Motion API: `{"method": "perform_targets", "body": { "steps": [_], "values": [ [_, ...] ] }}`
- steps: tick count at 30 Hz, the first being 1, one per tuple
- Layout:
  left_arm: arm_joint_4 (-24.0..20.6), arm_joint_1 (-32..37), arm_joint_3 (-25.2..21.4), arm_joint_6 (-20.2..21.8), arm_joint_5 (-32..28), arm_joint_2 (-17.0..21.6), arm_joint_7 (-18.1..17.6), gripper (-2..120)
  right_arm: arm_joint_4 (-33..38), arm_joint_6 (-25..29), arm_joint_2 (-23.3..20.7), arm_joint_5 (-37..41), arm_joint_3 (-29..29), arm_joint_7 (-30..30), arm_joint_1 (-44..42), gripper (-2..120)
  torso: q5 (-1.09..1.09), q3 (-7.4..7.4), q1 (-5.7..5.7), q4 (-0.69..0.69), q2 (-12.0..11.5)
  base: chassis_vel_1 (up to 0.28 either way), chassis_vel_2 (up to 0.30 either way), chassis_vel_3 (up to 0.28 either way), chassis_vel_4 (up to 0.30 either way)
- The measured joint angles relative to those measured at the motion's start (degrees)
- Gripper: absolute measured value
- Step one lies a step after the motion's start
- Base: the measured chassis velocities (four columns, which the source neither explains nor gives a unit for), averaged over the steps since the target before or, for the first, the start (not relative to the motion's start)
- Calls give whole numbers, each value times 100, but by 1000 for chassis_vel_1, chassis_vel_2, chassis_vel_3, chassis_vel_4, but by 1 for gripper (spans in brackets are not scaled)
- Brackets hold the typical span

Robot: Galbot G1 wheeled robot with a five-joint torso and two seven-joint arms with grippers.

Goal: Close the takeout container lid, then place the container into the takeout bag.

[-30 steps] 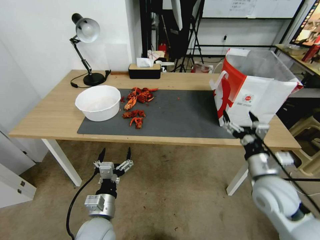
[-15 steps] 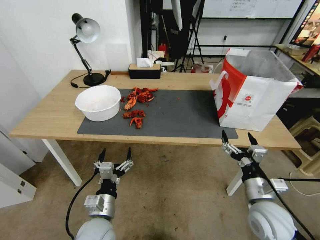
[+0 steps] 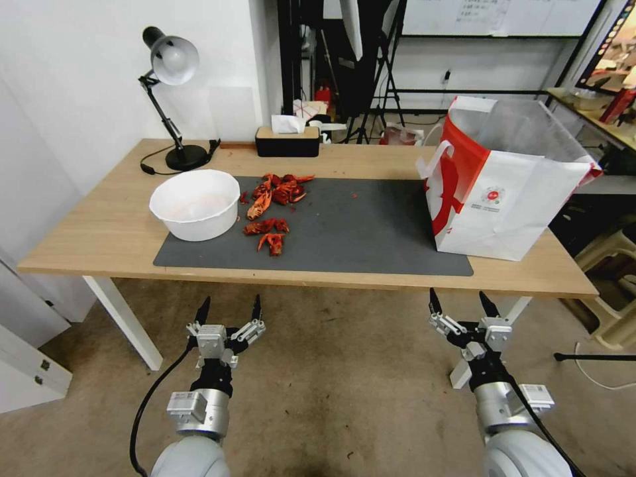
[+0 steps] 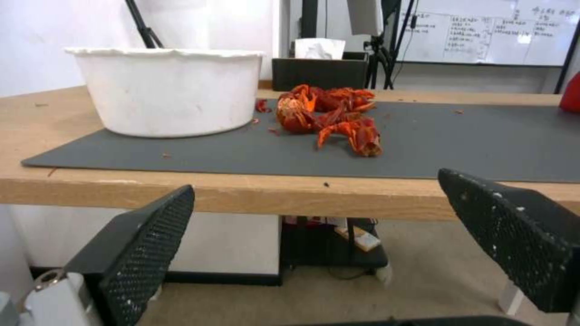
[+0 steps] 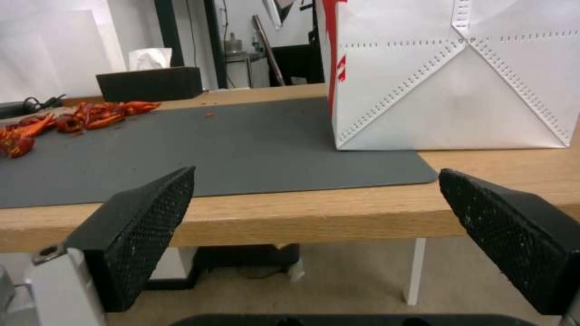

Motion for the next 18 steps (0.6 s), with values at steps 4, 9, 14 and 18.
{"method": "perform_targets", "body": {
  "steps": [4,9,14,18],
  "values": [
    [2,4,4,1,7,-1,2,100,-2,10,2,-2,-3,0,-2,100,0,0,0,0,0,0,0,0,0],
    [4,5,6,4,9,-3,3,100,-2,11,1,-2,-5,-1,3,100,0,0,0,0,0,0,0,0,0],
    [4,6,9,7,12,-3,4,100,-2,11,-2,-1,-5,-1,8,100,0,0,0,0,0,0,0,0,0],
    [4,5,9,8,13,-3,4,100,-2,10,-3,2,-5,0,10,100,0,0,0,0,0,0,0,0,0]
  ]
}}
